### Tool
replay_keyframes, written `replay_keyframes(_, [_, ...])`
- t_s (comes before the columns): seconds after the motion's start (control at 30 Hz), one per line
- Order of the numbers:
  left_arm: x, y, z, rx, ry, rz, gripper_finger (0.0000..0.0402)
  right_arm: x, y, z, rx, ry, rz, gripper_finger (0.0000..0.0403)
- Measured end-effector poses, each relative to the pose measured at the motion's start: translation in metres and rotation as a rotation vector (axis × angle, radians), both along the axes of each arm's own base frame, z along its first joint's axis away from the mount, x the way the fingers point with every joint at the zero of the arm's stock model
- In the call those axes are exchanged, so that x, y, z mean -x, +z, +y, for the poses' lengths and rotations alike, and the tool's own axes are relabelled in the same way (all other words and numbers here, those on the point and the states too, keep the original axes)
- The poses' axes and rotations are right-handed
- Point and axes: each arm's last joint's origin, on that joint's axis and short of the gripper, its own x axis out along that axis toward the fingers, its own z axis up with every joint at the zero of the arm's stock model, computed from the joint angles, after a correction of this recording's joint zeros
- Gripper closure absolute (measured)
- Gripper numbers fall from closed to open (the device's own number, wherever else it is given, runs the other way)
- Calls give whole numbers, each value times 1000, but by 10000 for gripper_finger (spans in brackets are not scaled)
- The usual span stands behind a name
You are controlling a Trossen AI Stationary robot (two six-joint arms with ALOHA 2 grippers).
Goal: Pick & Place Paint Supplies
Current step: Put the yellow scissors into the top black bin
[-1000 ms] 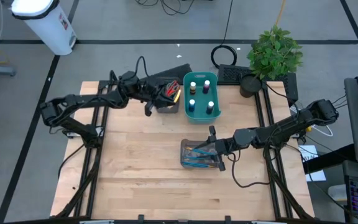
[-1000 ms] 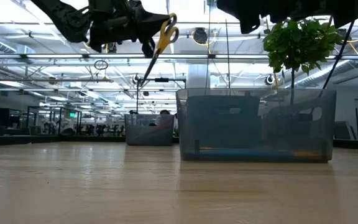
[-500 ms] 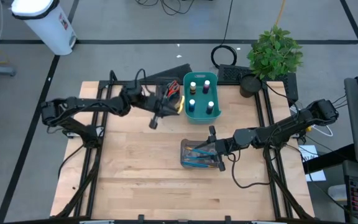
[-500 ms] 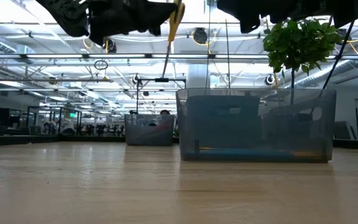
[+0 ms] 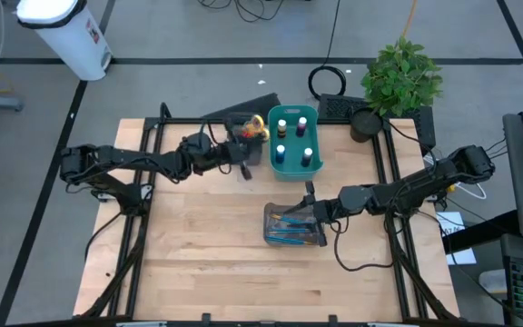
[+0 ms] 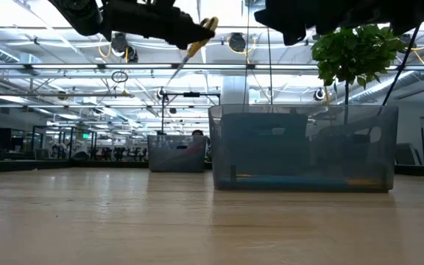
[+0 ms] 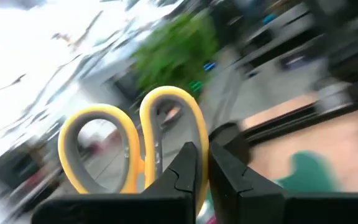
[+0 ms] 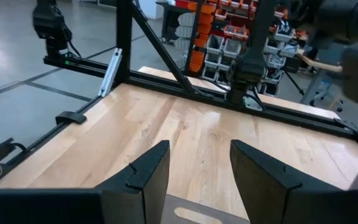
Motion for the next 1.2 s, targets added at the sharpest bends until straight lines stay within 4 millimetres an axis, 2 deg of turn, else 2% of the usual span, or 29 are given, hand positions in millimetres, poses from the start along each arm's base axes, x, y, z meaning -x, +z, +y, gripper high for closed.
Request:
replay_keyframes(0.2, [2, 6, 11, 101, 350, -26, 385, -1, -2, -7, -26, -32, 26, 243])
replay_keyframes(0.3, [-1, 17, 16, 124, 422, 12, 384, -2, -3, -9, -24, -39, 39, 243])
replay_keyframes(0.5, [-8, 51, 26, 286, 286, -13, 383, -2, -4, -11, -22, -46, 49, 243])
replay_keyframes(0.67, [-2, 63, 51, 482, 97, -126, 382, -2, -4, -11, -22, -46, 49, 243])
replay_keyframes(0.9, [17, 38, 95, 690, 89, -184, 381, -2, -4, -11, -23, -42, 50, 243])
replay_keyframes(1.03, [21, 21, 108, 808, 24, -221, 381, -2, -4, -11, -23, -41, 49, 243])
replay_keyframes(1.2, [15, -6, 118, 924, 59, -194, 381, -2, -4, -11, -23, -41, 49, 243])
